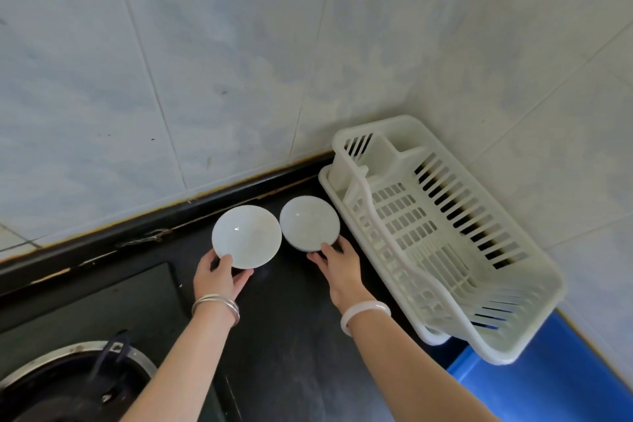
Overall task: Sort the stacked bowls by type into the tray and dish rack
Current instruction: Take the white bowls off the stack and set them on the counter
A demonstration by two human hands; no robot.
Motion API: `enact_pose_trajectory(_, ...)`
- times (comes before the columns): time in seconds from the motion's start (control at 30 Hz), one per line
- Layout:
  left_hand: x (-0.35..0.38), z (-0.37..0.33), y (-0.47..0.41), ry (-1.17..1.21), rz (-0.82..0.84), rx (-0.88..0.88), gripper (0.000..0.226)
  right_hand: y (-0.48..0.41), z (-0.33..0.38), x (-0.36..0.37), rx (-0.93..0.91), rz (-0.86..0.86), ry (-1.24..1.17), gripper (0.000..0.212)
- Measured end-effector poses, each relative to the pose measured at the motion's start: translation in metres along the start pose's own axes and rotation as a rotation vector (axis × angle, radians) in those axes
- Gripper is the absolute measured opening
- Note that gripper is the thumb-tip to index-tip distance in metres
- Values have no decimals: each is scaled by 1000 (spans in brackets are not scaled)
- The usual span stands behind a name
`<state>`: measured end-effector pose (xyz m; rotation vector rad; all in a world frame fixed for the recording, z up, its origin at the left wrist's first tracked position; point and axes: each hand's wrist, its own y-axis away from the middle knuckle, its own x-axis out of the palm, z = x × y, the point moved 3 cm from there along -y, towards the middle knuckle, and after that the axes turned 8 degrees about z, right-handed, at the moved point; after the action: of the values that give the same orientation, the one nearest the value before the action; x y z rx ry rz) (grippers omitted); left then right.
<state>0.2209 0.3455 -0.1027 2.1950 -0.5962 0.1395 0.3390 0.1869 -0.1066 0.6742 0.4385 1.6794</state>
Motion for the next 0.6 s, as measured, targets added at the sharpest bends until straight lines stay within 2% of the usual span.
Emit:
enact_pose_trajectory(0.33,11,-14,-8,104,2,52,38,-19,20,40,-42,29,-37,51)
enact_pose_trajectory(0.6,9,-10,-13,93,-39,80,34,-23,25,47,-51,-3,-16,46)
